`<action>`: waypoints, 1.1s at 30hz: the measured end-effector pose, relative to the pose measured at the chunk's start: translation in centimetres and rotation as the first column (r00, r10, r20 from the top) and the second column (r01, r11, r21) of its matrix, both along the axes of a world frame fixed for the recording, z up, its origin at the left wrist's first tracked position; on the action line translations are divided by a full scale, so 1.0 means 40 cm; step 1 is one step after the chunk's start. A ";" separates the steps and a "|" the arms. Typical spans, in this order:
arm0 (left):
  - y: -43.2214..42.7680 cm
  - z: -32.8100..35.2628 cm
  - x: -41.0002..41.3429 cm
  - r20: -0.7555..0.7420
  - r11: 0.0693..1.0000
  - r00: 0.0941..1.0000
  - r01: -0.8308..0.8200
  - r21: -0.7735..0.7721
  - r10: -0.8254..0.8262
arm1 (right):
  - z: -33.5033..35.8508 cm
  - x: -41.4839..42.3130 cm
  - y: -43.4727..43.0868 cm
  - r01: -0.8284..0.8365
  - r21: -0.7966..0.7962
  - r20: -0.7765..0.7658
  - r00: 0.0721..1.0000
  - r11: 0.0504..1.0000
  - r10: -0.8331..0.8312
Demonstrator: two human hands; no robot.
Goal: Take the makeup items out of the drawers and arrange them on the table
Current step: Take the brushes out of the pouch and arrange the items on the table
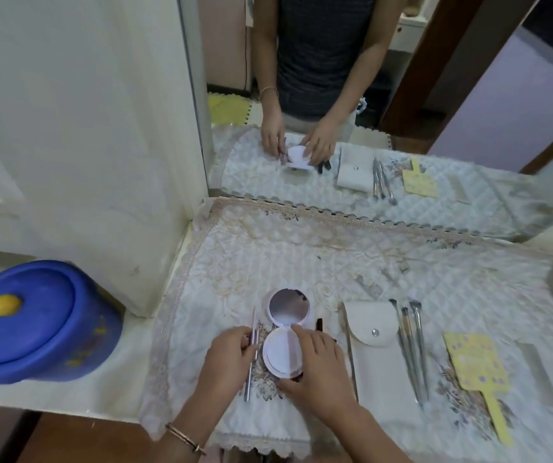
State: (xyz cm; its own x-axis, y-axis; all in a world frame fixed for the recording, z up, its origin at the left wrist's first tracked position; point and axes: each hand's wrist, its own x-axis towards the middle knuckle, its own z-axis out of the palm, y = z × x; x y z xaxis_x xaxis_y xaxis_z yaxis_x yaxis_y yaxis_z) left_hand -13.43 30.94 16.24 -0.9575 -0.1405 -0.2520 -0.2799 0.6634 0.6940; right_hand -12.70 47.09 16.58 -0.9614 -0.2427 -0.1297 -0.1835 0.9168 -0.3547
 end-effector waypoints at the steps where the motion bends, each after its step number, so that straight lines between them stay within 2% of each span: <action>1: 0.000 0.002 -0.001 -0.001 1.000 1.000 -0.001 0.007 0.001 | 0.002 -0.003 -0.006 0.017 0.001 -0.036 0.999 1.000 -0.017; 5: -0.002 0.006 -0.019 -0.015 0.999 0.999 -0.029 0.031 0.030 | -0.009 -0.020 -0.016 0.039 -0.017 -0.010 0.999 0.999 -0.040; 9: -0.007 0.015 -0.033 0.000 0.997 0.999 -0.038 0.060 0.038 | -0.006 -0.040 -0.026 0.024 -0.041 0.097 0.995 0.999 -0.020; 13: -0.009 0.012 -0.024 0.000 0.999 1.000 -0.030 0.041 0.030 | 0.006 -0.033 -0.013 0.037 -0.073 0.087 0.996 0.997 -0.031; 16: -0.012 0.011 -0.016 -0.003 0.999 0.999 -0.034 0.001 0.034 | -0.005 -0.018 0.026 0.176 -0.167 -0.094 0.977 0.970 -0.193; 18: -0.015 0.010 -0.015 -0.007 0.999 1.000 -0.027 -0.034 0.027 | 0.004 -0.015 0.055 0.326 -0.198 -0.065 0.937 0.924 -0.344; 20: -0.016 0.014 -0.012 -0.050 0.998 0.998 0.029 -0.055 -0.032 | 0.007 -0.016 0.072 0.396 -0.116 0.007 0.918 0.911 -0.398; 22: -0.004 0.026 -0.009 -0.059 0.978 0.981 0.178 -0.106 -0.185 | 0.008 -0.017 0.075 0.411 -0.039 0.031 0.912 0.911 -0.410; 26: 0.034 0.023 -0.005 -0.016 0.877 0.905 0.407 -0.257 -0.425 | 0.009 -0.024 0.057 0.397 0.054 0.085 0.912 0.916 -0.401; 28: 0.048 0.008 -0.003 -0.001 0.844 0.884 0.446 -0.298 -0.468 | 0.008 -0.030 0.043 0.385 0.047 0.108 0.916 0.922 -0.387; 31: 0.046 -0.007 -0.002 -0.014 0.862 0.899 0.416 -0.292 -0.438 | 0.005 -0.034 0.023 0.377 0.021 0.151 0.914 0.926 -0.376; 33: 0.036 -0.019 0.001 -0.023 0.842 0.882 0.441 -0.311 -0.470 | 0.003 -0.030 0.023 0.383 -0.004 0.155 0.913 0.924 -0.378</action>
